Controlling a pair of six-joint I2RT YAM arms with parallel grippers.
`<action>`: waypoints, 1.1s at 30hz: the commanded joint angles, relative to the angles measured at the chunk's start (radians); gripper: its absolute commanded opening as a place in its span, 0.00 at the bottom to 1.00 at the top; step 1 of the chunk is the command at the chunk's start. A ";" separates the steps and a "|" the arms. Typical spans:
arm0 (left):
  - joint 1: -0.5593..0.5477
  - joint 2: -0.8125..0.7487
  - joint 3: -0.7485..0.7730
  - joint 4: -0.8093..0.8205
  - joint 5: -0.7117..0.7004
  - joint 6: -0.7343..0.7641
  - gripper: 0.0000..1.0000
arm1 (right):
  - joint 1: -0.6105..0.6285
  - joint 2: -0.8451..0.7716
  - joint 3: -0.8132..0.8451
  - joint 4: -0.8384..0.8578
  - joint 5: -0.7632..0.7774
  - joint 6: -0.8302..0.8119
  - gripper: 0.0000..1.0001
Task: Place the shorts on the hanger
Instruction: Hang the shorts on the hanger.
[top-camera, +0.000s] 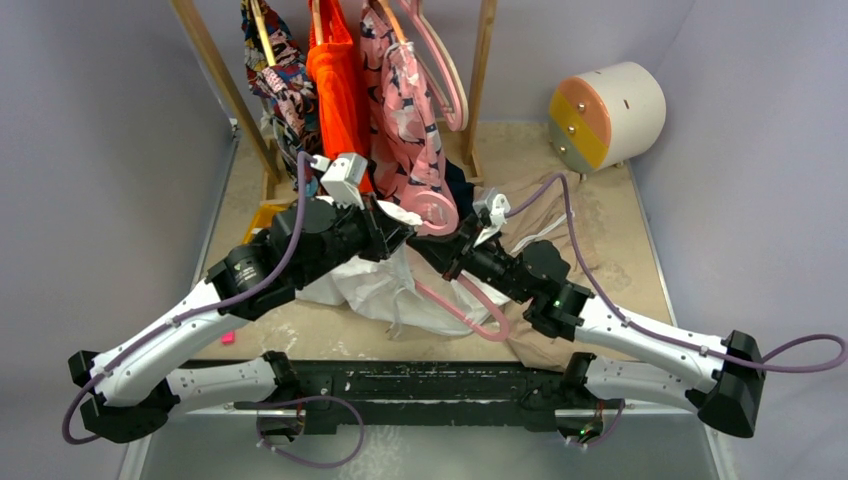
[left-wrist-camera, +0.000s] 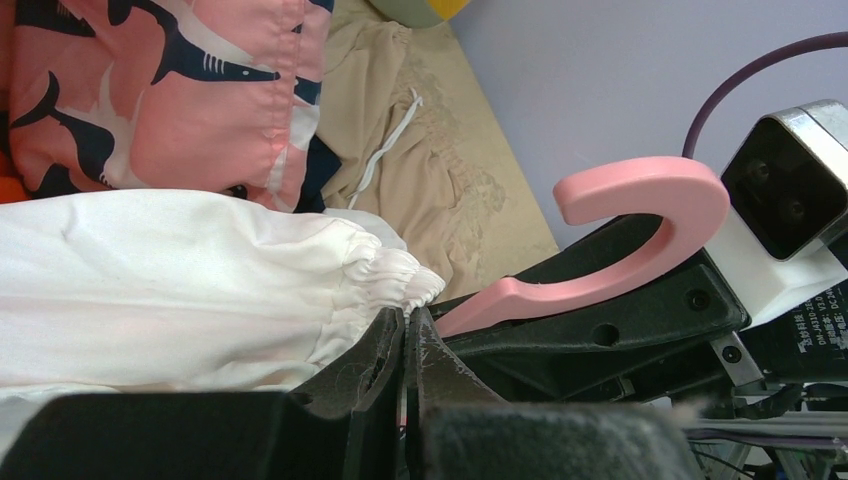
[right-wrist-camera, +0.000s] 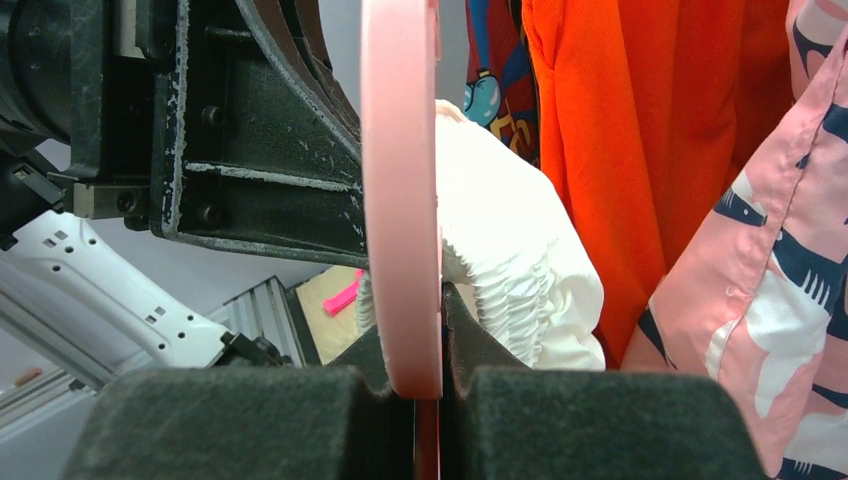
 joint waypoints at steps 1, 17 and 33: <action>-0.003 -0.002 0.048 0.066 0.085 -0.038 0.00 | 0.006 -0.072 0.010 0.192 0.017 -0.035 0.00; -0.004 0.048 0.326 0.136 0.318 -0.082 0.65 | 0.005 -0.359 0.102 0.063 -0.119 -0.115 0.00; -0.003 -0.129 0.532 0.101 0.319 0.208 0.72 | 0.005 -0.416 0.362 -0.191 -0.187 -0.223 0.00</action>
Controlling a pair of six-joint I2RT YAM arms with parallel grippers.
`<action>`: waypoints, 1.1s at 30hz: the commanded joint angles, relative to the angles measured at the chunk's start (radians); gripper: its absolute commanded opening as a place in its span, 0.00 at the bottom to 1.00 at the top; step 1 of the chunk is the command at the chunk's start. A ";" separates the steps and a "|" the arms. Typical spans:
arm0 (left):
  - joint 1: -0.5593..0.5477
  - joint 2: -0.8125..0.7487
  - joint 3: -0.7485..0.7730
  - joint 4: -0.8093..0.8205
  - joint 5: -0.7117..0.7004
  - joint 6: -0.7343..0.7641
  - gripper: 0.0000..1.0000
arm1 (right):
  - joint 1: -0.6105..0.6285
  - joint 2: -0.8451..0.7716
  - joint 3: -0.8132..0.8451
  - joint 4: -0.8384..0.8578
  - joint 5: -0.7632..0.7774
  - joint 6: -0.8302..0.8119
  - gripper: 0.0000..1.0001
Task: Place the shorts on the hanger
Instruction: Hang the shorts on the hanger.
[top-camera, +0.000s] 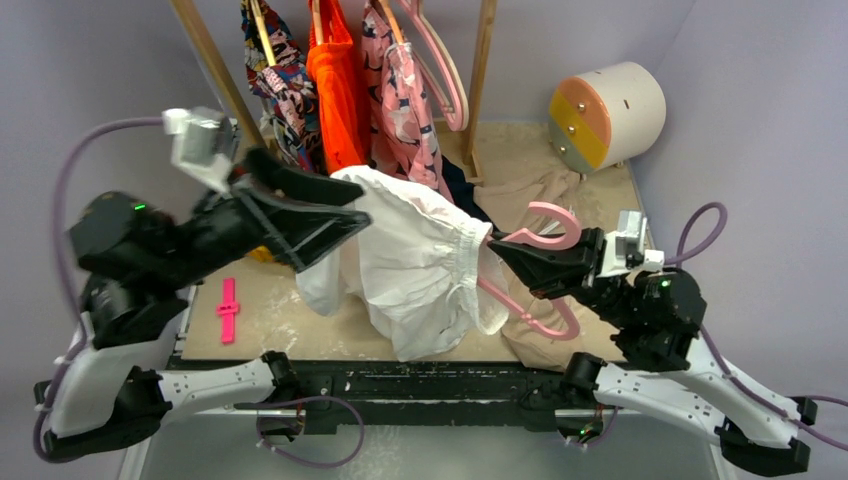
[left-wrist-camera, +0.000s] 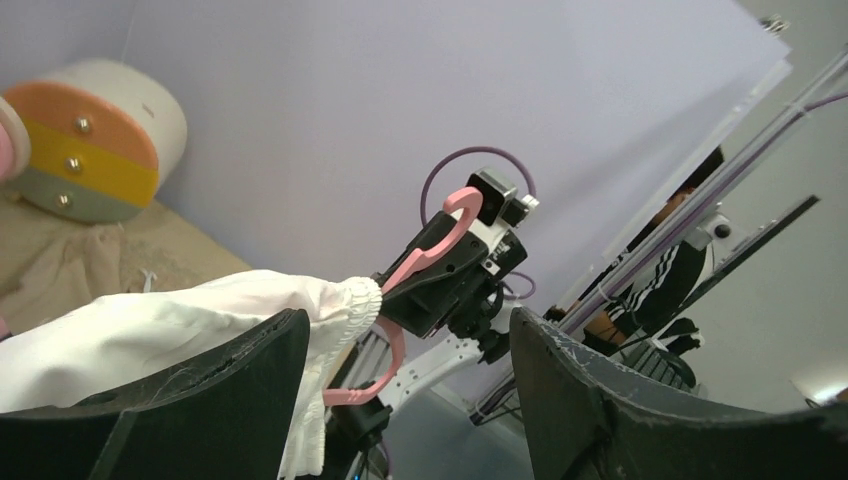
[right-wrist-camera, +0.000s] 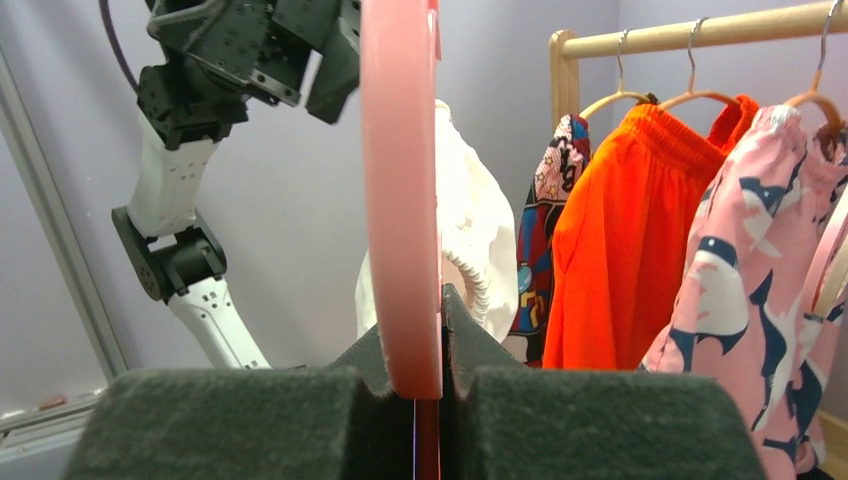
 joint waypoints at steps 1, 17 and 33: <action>0.005 -0.066 0.090 0.023 -0.041 0.146 0.72 | 0.005 0.029 0.263 0.027 -0.097 -0.074 0.00; 0.004 -0.055 0.160 -0.106 -0.159 0.338 0.70 | 0.004 0.052 0.335 -0.020 -0.237 -0.055 0.00; 0.004 0.067 0.206 -0.210 0.094 0.475 0.77 | 0.005 -0.202 -0.052 -0.043 -0.175 0.061 0.00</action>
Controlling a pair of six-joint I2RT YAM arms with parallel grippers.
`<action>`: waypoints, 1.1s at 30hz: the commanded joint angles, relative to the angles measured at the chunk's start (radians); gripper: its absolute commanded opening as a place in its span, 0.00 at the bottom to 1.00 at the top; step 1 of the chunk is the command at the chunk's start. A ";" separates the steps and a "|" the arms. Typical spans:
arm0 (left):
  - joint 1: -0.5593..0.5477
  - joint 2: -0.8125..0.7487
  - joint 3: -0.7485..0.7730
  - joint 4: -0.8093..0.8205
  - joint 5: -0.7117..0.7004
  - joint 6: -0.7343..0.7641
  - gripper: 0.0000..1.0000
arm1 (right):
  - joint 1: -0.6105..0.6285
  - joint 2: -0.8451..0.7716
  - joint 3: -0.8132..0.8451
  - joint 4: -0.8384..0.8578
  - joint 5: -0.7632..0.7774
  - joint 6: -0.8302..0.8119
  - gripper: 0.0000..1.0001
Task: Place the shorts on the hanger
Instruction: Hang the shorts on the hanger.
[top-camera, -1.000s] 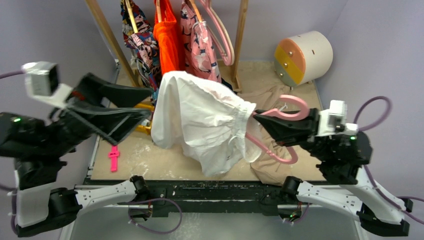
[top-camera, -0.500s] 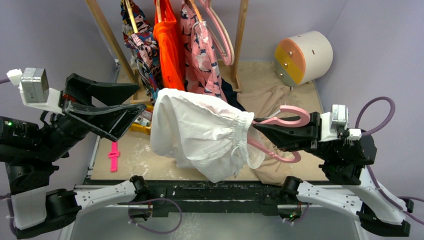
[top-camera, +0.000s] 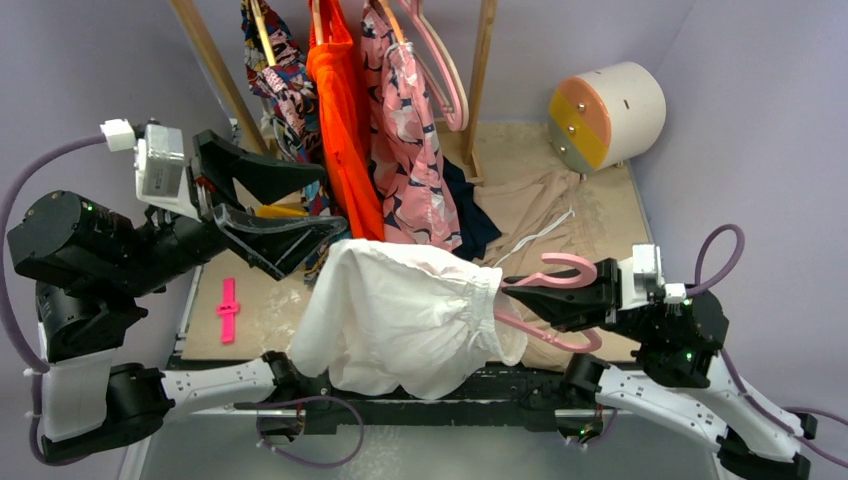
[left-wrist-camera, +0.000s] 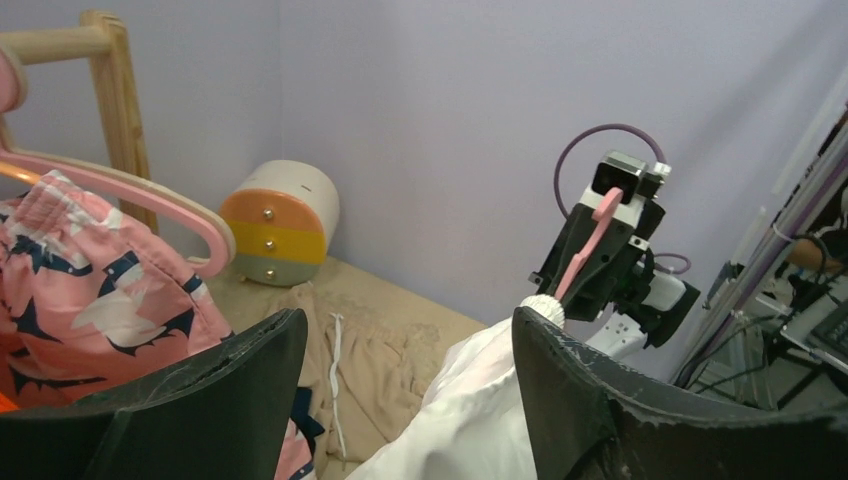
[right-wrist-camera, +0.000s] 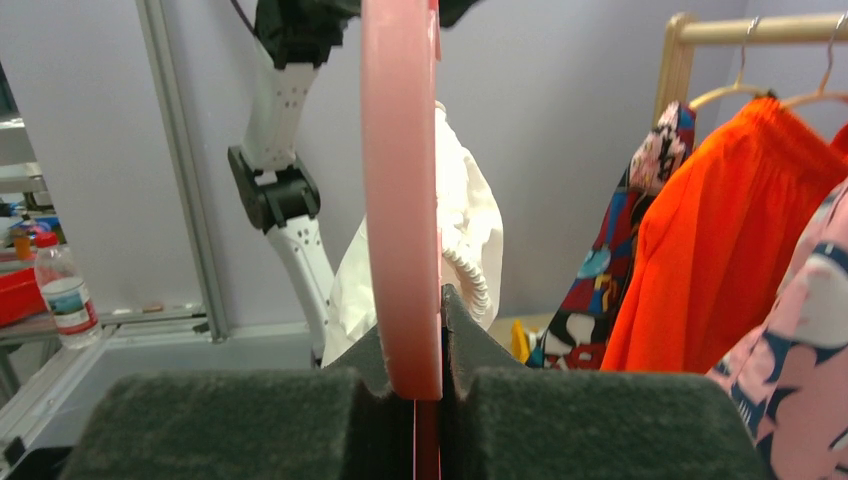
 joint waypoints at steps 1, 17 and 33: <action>0.004 0.046 0.016 -0.021 0.185 0.052 0.77 | 0.004 -0.087 -0.037 0.070 0.028 0.045 0.00; 0.002 0.203 -0.083 -0.013 0.427 0.088 0.74 | 0.005 -0.117 -0.051 -0.065 0.059 0.043 0.00; -0.095 0.202 -0.167 -0.146 0.327 0.205 0.67 | 0.004 -0.018 -0.022 -0.057 0.024 0.019 0.00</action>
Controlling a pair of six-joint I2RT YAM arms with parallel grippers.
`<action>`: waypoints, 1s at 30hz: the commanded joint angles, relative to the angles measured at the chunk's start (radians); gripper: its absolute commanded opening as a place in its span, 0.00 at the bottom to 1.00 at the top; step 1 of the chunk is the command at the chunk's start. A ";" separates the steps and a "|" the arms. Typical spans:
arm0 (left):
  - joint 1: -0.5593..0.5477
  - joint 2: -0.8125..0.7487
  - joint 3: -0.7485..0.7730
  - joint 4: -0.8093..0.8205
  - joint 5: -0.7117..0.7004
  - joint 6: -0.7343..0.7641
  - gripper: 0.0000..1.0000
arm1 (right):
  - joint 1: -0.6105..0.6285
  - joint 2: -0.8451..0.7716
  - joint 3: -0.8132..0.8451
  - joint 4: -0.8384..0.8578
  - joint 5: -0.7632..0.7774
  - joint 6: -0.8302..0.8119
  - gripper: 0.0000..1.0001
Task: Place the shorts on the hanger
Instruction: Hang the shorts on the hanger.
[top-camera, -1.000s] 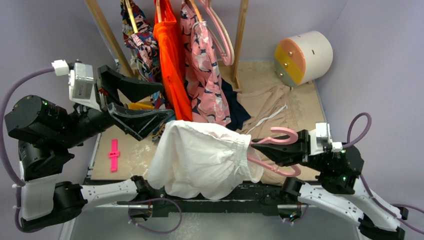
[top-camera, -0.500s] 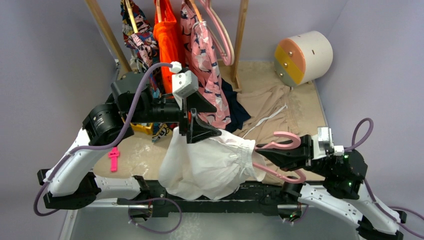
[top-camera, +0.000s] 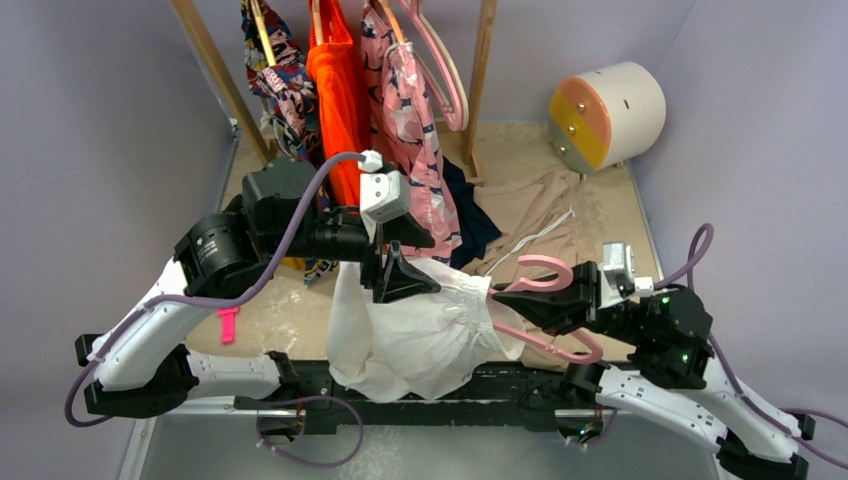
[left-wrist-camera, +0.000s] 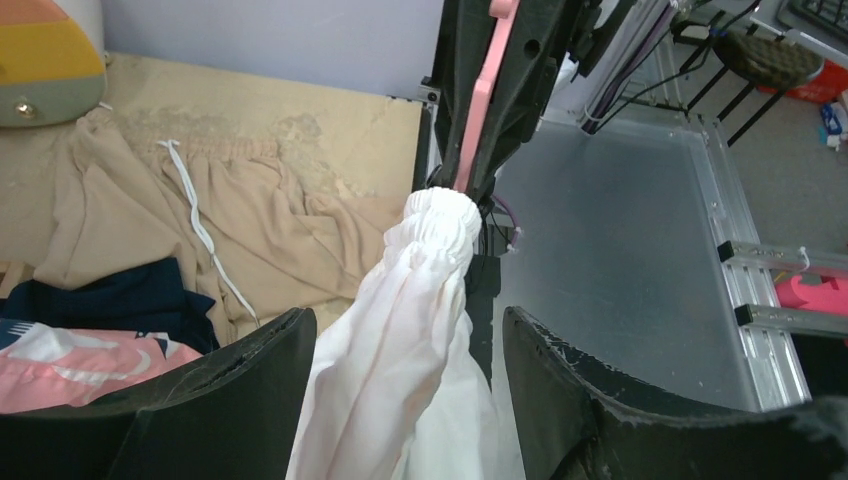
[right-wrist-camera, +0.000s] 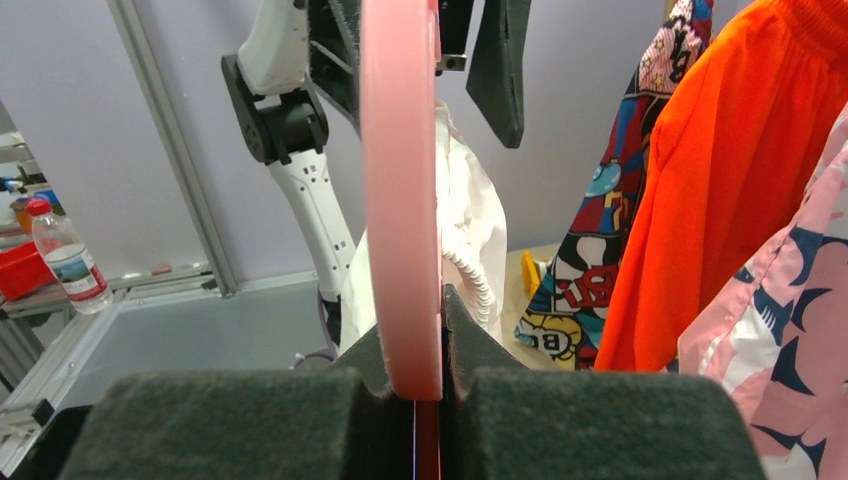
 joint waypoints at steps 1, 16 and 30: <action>-0.054 -0.007 -0.013 -0.035 -0.068 0.071 0.66 | 0.005 0.022 0.045 0.080 -0.007 -0.009 0.00; -0.118 0.033 -0.042 -0.120 -0.121 0.166 0.37 | 0.005 0.080 0.084 0.082 -0.050 -0.020 0.00; -0.118 0.045 -0.046 -0.008 -0.049 0.130 0.23 | 0.004 0.131 0.072 0.133 -0.082 -0.015 0.00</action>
